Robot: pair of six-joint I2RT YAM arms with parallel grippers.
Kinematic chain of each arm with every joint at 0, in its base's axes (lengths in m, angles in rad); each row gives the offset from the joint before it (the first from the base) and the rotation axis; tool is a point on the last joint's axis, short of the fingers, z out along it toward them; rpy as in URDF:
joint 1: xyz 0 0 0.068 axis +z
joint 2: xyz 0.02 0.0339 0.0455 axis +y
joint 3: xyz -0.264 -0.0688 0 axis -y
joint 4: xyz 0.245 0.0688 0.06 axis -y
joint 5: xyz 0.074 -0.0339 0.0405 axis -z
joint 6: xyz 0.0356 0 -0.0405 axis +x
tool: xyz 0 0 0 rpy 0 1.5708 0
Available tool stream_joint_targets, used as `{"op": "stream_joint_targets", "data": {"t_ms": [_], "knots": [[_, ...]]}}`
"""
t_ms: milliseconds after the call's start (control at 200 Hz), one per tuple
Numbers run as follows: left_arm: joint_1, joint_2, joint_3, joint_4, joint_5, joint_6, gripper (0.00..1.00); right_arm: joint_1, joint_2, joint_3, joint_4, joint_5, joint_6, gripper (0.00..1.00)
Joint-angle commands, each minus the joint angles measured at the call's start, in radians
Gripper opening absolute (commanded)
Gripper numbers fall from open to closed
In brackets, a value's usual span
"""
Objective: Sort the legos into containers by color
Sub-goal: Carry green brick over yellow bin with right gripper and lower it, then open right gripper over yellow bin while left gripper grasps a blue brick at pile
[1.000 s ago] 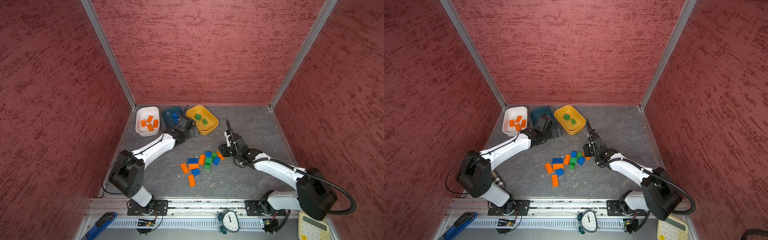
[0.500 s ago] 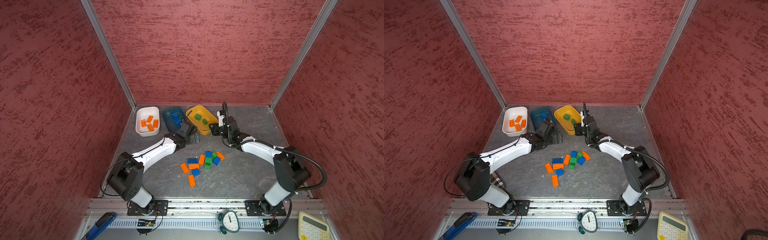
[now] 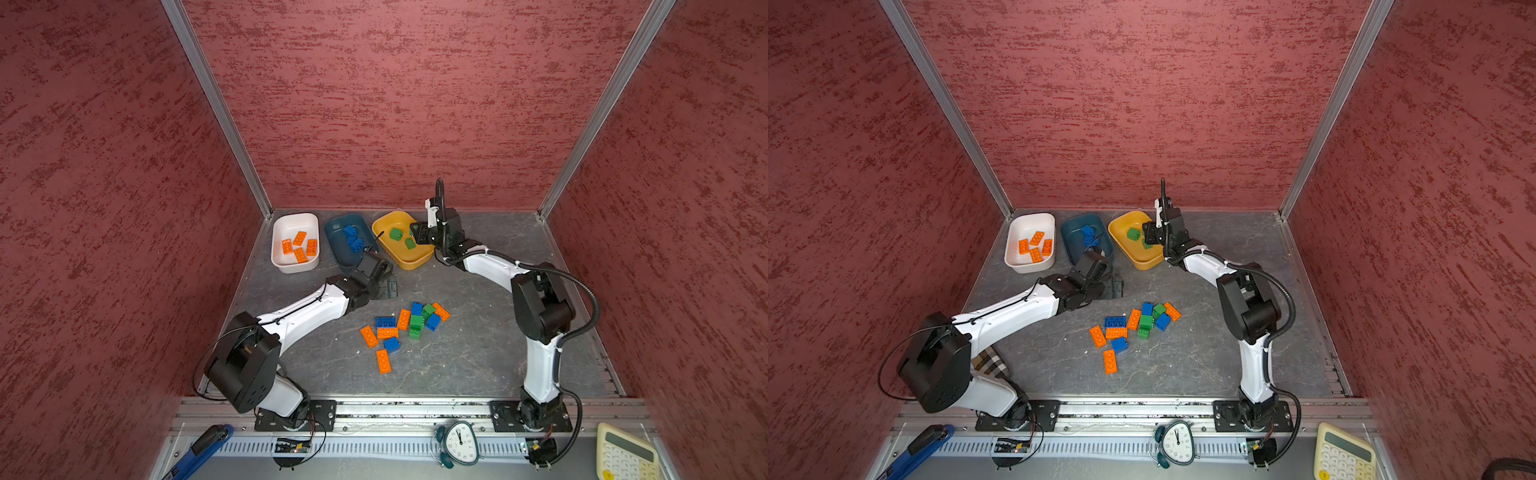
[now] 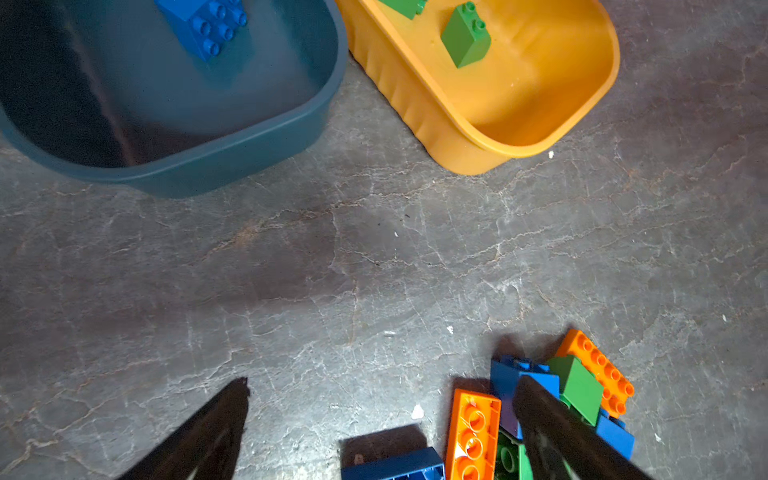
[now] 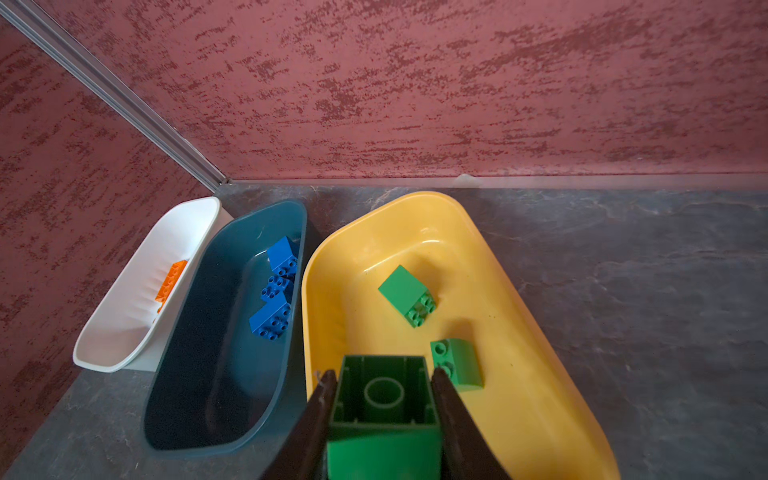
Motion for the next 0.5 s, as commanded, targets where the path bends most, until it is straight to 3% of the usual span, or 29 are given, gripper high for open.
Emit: {"op": "stream_joint_targets", "data": {"t_ms": [0, 175, 406, 496], "knots": [[-0.017, -0.024, -0.024, 0.012, 0.065, 0.044, 0.99, -0.006, 0.052, 0.095, -0.044, -0.015, 0.025, 0.35], [-0.035, 0.017, -0.013, 0.003, 0.139, 0.074, 0.99, -0.006, 0.102, 0.189, -0.127, 0.0, 0.047, 0.66], [-0.089, 0.093, 0.047, -0.03, 0.189, 0.16, 1.0, -0.006, 0.001, 0.105, -0.147, -0.045, -0.003, 0.76], [-0.108, 0.131, 0.07, -0.048, 0.237, 0.199, 0.93, -0.006, -0.073, 0.022, -0.121, -0.05, 0.01, 0.81]]}}
